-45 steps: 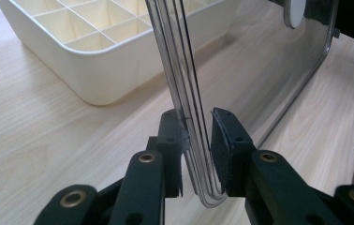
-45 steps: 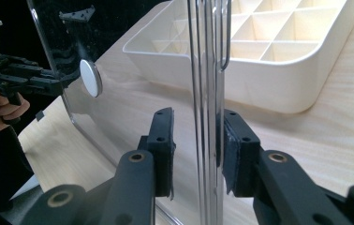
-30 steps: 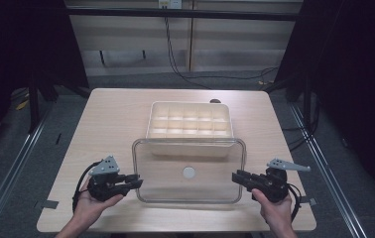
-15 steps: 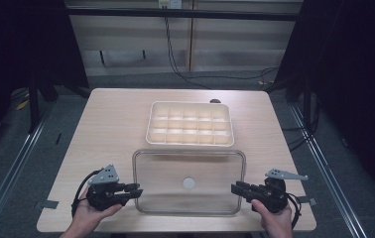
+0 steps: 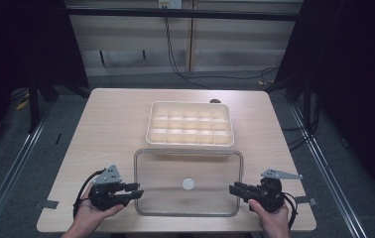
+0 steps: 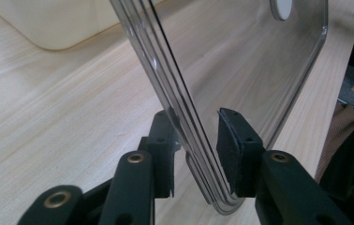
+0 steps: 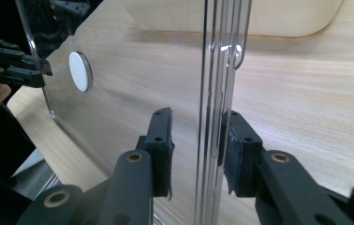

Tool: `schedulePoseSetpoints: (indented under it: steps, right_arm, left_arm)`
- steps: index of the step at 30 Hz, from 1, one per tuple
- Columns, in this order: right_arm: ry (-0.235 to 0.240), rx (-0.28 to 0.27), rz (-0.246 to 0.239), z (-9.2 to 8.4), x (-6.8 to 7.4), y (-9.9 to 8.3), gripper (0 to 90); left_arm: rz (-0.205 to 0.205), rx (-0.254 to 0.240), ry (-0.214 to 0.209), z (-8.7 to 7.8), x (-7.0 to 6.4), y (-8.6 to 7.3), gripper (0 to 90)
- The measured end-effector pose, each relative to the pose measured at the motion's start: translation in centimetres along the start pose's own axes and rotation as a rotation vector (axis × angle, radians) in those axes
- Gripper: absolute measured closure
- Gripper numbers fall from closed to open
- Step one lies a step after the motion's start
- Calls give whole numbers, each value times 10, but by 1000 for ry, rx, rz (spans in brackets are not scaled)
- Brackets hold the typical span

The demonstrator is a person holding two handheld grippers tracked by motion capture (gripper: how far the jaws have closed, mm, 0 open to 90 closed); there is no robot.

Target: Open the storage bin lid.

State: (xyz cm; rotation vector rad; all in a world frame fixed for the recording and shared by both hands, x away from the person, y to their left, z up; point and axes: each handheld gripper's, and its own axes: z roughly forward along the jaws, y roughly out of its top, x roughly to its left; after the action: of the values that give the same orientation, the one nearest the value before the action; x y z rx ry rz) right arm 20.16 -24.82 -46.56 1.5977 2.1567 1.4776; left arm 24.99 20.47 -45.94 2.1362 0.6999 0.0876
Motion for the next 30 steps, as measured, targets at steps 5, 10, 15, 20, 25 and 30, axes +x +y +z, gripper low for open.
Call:
schedulePoseSetpoints:
  steps: [5, 10, 15, 20, 25, 30]
  right_arm:
    - [1, 11, 11, 6, -5, 2, 663]
    - [9, 7, 22, 12, -9, 4, 659]
    - [-9, 10, 12, 13, -7, 5, 648]
    - [-39, 42, -3, 17, -5, 9, 613]
    - [-42, 63, -9, 24, -10, 11, 590]
    - [-61, 65, -21, 30, -11, 9, 548]
  left_arm:
    - [-15, 10, -4, 4, 4, 0, 645]
    - [-19, 13, 12, 8, 7, 2, 613]
    - [-15, 13, 26, 9, 6, 2, 600]
    - [-23, 42, 24, 12, 6, 3, 572]
    - [-36, 65, 10, 16, 11, 5, 559]
    - [-36, 76, 28, 21, 13, 4, 524]
